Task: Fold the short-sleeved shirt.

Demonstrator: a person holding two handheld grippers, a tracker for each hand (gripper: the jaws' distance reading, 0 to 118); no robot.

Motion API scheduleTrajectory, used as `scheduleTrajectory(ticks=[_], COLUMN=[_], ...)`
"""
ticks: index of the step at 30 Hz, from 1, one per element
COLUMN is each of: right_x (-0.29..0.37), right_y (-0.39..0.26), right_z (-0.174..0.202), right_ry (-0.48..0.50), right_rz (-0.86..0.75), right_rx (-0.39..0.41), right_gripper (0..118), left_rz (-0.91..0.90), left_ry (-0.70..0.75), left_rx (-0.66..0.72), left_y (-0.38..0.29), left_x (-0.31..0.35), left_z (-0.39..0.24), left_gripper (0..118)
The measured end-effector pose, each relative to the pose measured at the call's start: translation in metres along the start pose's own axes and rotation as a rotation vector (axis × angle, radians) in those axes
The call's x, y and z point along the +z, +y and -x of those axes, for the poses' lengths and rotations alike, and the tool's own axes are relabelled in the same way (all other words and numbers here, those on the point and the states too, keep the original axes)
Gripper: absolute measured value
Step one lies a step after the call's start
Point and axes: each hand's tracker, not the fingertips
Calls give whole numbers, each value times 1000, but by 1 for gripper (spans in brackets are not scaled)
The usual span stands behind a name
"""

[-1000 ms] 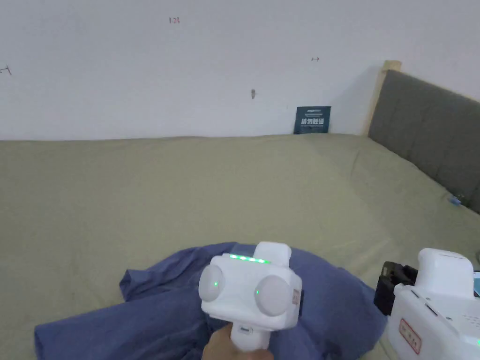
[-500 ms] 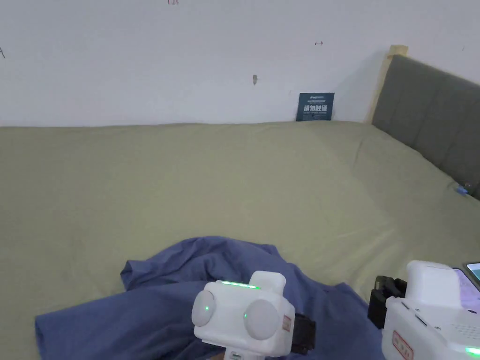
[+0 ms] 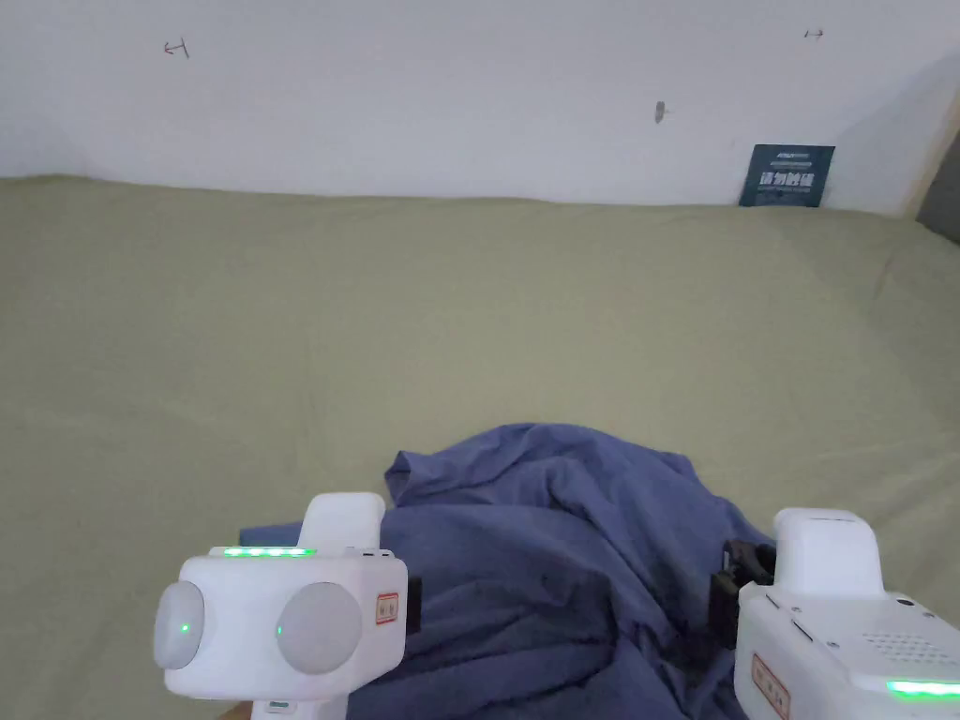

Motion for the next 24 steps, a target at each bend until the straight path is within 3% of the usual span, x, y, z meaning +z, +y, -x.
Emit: scheduleTrajectory(ticks=[5, 6, 7, 8, 9, 10, 16, 18, 19, 20, 21, 23, 24], right_x=[-17, -21, -25, -30, -34, -36, -49, -51, -52, -52, -52, -56, -58], right_y=[3, 5, 8, 10, 11, 12, 10, 7, 5, 3, 2, 0, -1], right_z=[12, 14, 14, 14, 13, 13, 14, 14, 14, 15, 15, 13, 12], right_ry=[17, 19, 23, 33, 42, 45, 38, 37, 31, 31, 28, 27, 31], right_rz=[10, 15, 21, 29, 32, 32, 52, 64, 73, 74, 78, 91, 98], right_rx=[29, 33, 29, 15, 0, -9, 3, 0, 4, 11, 16, 14, 6], right_gripper=[0, 0, 0, 0, 0, 0, 0, 0, 0, 0, 0, 0, 0], left_rz=[-32, -34, -44, -50, -47, -55, 88, 165, 204, 160, 95, 102, 82], left_ry=[-3, 24, 41, 57, 69, 90, 131, 129, 112, 205, 188, 262, 318], left_rx=[137, 155, 168, 162, 167, 161, 185, 192, 209, 204, 173, 110, 86], left_y=[21, 29, 39, 50, 60, 65, 79, 69, 62, 55, 56, 58, 58], left_x=[0, 0, 0, -2, -5, -1, -55, -81, -91, -91, -82, -74, -72], left_z=[47, 54, 64, 73, 81, 78, 98, 98, 98, 93, 85, 73, 69], left_gripper=[1, 10, 30, 72, 95, 99, 97, 81, 79, 74, 71, 58, 24])
